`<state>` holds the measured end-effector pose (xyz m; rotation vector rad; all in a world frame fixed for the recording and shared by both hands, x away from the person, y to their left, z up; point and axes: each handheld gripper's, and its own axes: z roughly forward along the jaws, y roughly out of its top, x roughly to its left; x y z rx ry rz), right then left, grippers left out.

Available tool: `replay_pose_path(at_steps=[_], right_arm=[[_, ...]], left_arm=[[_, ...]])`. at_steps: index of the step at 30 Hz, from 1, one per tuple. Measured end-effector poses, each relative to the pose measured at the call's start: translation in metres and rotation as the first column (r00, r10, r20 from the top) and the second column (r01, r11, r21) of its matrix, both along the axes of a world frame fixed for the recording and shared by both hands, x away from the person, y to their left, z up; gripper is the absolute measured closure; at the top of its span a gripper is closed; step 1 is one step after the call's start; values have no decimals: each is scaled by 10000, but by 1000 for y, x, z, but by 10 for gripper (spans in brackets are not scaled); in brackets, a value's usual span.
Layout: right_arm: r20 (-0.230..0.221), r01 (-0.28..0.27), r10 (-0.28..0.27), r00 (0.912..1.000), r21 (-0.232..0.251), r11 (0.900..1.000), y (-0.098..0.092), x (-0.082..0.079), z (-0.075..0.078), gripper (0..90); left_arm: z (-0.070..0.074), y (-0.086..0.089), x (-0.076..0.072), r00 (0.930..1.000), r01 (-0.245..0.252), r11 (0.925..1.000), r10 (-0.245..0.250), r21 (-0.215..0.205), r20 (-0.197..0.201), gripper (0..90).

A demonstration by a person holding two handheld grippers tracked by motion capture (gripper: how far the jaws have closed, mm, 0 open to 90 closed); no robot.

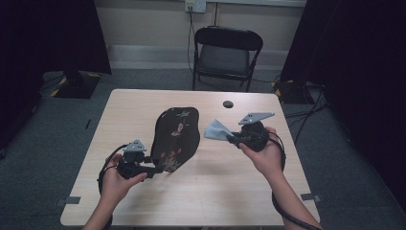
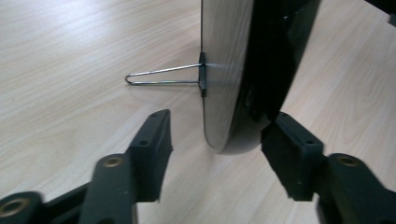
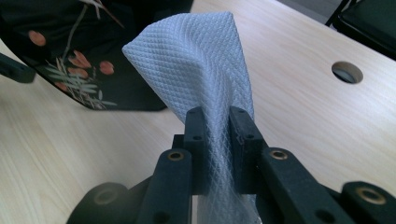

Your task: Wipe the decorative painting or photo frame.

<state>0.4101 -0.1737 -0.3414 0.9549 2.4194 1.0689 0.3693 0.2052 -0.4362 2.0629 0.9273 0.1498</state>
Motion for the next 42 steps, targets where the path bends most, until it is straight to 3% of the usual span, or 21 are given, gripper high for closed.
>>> replay_pose_path(at_steps=[6,9,14,18,33,39,42], right_arm=[[238,-136,140,9996,-153,9998,13,5,10,795],[310,-165,168,9994,-89,9998,18,7,14,795],[474,-242,246,9986,-79,9997,26,8,20,795],[569,-419,442,9974,-406,9983,33,7,22,795],[1033,-319,302,9942,147,9994,41,9,36,795],[1091,-297,309,9936,-123,9995,51,13,30,795],[997,-340,339,9944,-6,9994,56,16,24,795]], left_arm=[[1,0,0,10000,-65,9999,65,91,-58,562],[1,0,0,9996,-71,9999,75,150,-278,632],[3,-2,0,9998,-12,9997,18,235,-218,707],[4,-3,-1,9999,-26,9997,29,235,-108,769],[4,-2,0,9999,0,9993,5,373,-122,784],[4,-2,0,10000,73,9992,-71,400,-57,785],[4,-2,1,9999,109,9990,-108,432,-37,784]])
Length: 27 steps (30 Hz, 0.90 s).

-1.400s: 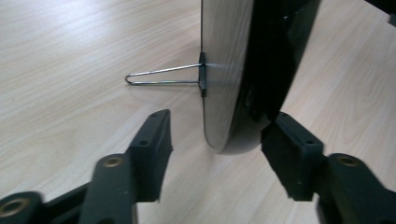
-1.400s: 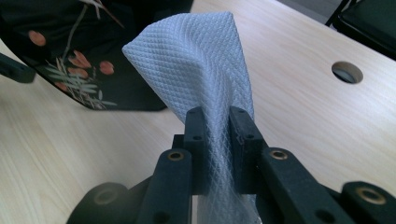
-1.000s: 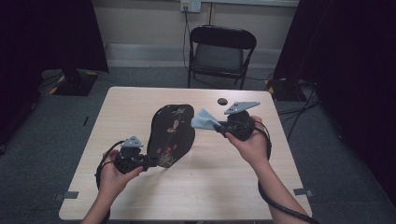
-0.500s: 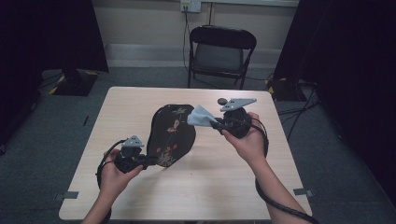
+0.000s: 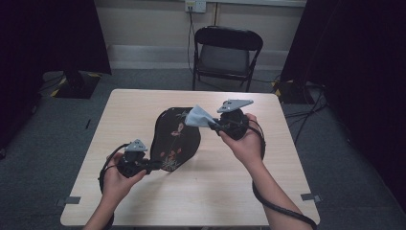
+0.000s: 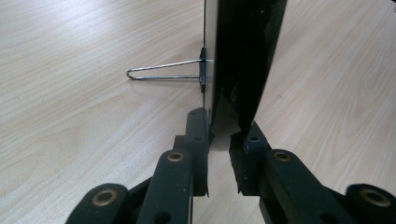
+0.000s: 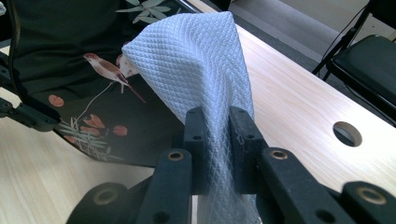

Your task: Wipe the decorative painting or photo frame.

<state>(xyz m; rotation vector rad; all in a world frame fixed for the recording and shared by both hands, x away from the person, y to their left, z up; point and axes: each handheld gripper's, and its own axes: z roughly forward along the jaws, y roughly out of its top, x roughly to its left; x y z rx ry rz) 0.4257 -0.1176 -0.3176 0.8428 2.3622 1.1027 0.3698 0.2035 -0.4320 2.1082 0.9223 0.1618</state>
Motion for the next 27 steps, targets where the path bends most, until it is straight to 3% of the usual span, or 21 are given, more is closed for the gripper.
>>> replay_pose_path(at_steps=[27], right_arm=[[-775,394,-407,9962,-192,9990,2,6,-61,794]], left_arm=[[1,-3,0,9996,279,9995,-280,138,91,787]])
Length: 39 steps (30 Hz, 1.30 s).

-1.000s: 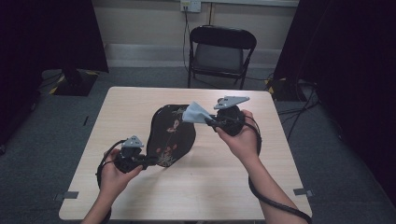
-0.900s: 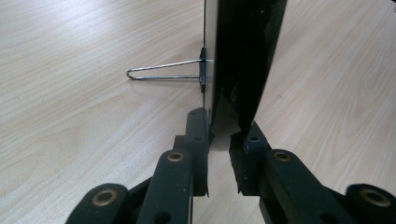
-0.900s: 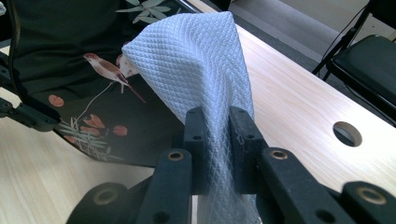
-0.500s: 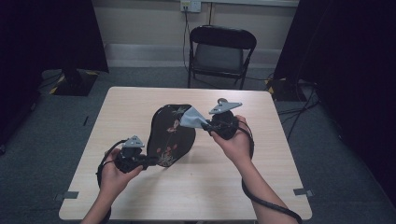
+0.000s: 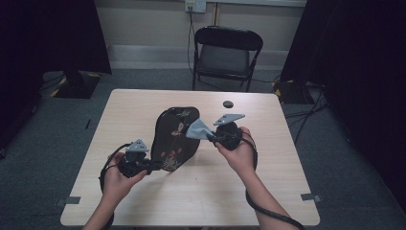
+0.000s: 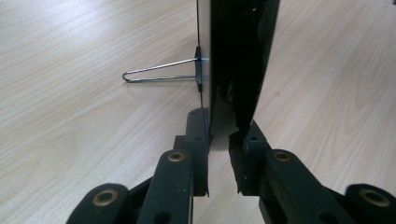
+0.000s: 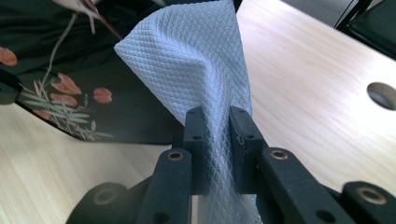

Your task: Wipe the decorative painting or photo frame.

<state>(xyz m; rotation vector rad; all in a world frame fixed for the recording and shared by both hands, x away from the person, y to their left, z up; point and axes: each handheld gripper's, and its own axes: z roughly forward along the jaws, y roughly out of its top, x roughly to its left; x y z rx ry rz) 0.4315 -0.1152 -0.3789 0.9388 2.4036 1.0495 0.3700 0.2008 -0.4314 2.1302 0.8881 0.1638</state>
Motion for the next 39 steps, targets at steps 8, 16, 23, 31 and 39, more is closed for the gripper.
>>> replay_pose_path(at_steps=[8,16,23,31,39], right_arm=[[-313,56,-65,9995,-285,9996,-1,-6,-27,794],[-846,150,-174,9963,-286,9995,-2,-7,-59,794],[-1152,102,-161,9932,-515,9986,-3,-8,-75,793],[-1307,92,-191,9912,-764,9970,-14,-15,-82,792],[-712,289,-327,9969,-533,9982,-35,-18,-39,793]], left_arm=[[2,1,-2,9999,100,9999,-100,89,-10,787],[1,1,-3,10000,85,9999,-85,61,-1,787],[1,2,-4,9999,131,9999,-131,98,10,787],[1,3,-4,9999,124,9999,-124,66,-49,786],[1,2,-4,9999,123,9999,-122,84,-28,787]])
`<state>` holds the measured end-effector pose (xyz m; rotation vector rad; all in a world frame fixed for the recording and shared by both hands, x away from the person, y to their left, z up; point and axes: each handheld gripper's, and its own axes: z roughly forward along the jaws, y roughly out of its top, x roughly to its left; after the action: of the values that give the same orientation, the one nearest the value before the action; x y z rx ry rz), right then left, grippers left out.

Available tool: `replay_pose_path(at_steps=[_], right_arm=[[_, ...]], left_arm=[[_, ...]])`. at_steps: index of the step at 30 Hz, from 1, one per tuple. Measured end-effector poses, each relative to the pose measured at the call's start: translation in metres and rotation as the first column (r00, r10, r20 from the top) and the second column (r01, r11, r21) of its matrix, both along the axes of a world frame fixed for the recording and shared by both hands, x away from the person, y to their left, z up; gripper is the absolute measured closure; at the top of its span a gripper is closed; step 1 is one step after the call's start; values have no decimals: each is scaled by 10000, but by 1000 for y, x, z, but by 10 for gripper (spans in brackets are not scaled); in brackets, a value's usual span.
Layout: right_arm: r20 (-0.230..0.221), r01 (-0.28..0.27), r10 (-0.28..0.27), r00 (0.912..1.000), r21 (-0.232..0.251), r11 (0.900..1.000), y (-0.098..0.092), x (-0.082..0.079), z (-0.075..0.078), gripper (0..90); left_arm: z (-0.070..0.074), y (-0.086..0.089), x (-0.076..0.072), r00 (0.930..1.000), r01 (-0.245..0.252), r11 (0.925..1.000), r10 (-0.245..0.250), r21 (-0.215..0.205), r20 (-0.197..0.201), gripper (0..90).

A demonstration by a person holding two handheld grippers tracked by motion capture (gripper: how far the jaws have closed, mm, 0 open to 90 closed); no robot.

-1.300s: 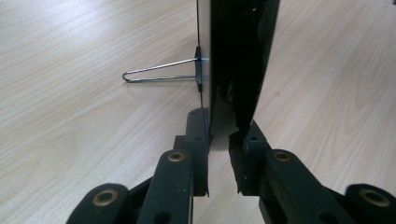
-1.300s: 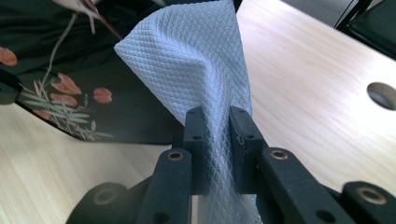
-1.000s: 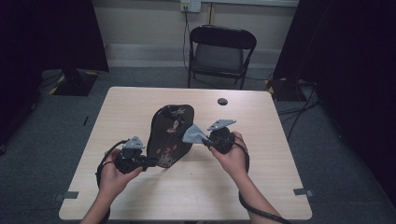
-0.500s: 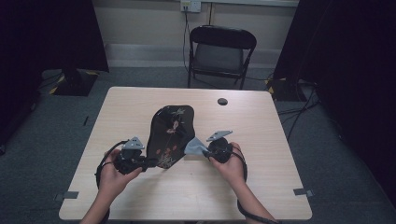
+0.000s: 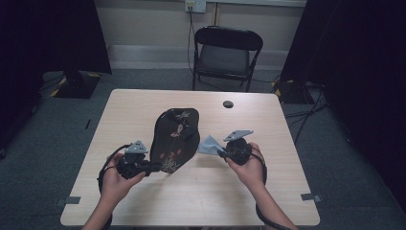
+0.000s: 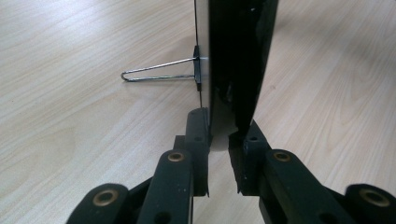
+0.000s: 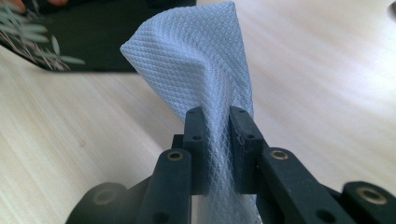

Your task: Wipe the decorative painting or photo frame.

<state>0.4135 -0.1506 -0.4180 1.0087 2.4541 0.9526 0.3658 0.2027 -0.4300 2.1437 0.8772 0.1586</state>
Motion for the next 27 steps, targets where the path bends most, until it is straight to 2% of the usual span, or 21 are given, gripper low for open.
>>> replay_pose_path(at_steps=[6,7,9,12,15,17,22,27], right_arm=[[458,-34,37,9989,-67,10000,1,5,36,793],[578,7,-12,9983,84,10000,1,8,49,793],[641,11,-22,9979,167,9999,1,9,53,793],[850,40,-63,9964,272,9996,4,12,72,794],[982,-16,-6,9952,218,9998,10,17,87,794],[1000,-85,50,9950,347,9994,16,21,95,794],[1067,-213,162,9942,472,9987,31,28,104,794],[1020,-245,212,9946,309,9992,39,30,101,794]], left_arm=[[0,0,0,10000,-20,10000,20,-5,-23,787],[0,1,0,10000,-20,10000,20,-16,-26,786],[0,1,1,10000,-15,10000,15,-15,-28,787],[-1,1,1,10000,-25,10000,25,-41,-24,787],[-1,1,1,10000,-7,10000,7,-39,-22,787],[-1,1,1,10000,-8,10000,8,-62,-27,786],[-1,1,1,10000,23,10000,-23,-51,-21,786],[-1,1,2,10000,53,10000,-53,-67,-24,786]])
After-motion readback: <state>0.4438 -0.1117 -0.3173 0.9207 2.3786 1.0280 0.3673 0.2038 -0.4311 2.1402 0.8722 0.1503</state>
